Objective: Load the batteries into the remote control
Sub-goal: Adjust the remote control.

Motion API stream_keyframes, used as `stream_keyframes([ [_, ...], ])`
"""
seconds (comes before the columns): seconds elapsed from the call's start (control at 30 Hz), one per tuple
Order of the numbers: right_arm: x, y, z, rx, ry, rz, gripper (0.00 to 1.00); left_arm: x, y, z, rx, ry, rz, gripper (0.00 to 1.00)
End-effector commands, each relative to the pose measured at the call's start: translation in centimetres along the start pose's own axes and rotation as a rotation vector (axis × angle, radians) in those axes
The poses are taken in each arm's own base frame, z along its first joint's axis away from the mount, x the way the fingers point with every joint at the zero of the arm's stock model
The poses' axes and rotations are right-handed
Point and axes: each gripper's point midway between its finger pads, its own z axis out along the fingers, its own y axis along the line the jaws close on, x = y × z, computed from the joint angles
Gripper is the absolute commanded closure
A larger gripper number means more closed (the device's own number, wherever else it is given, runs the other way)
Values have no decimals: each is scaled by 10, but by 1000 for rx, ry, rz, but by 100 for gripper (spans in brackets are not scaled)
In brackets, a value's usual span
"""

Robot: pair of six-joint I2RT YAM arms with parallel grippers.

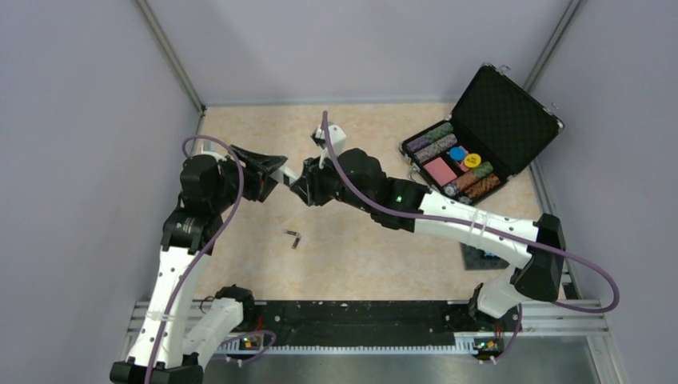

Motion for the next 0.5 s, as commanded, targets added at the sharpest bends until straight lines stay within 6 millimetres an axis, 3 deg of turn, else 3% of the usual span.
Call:
stream_keyframes([
  [0.0, -12, 9, 3, -22, -49, -11, 75, 4, -14, -6, 57, 20, -8, 100],
  [0.1, -18, 15, -2, -53, -71, 16, 88, 5, -15, -8, 81, 16, 5, 92],
  [0.3, -35, 15, -21, -108, -78, 139, 95, 1, -16, -19, 155, -52, 86, 31],
  [0.4, -47, 11, -34, -177, -62, 233, 96, 3, -27, -28, 245, -74, 210, 20],
  [0.47, -57, 9, -42, -224, -54, 277, 96, 5, -41, -38, 320, -89, 335, 19],
])
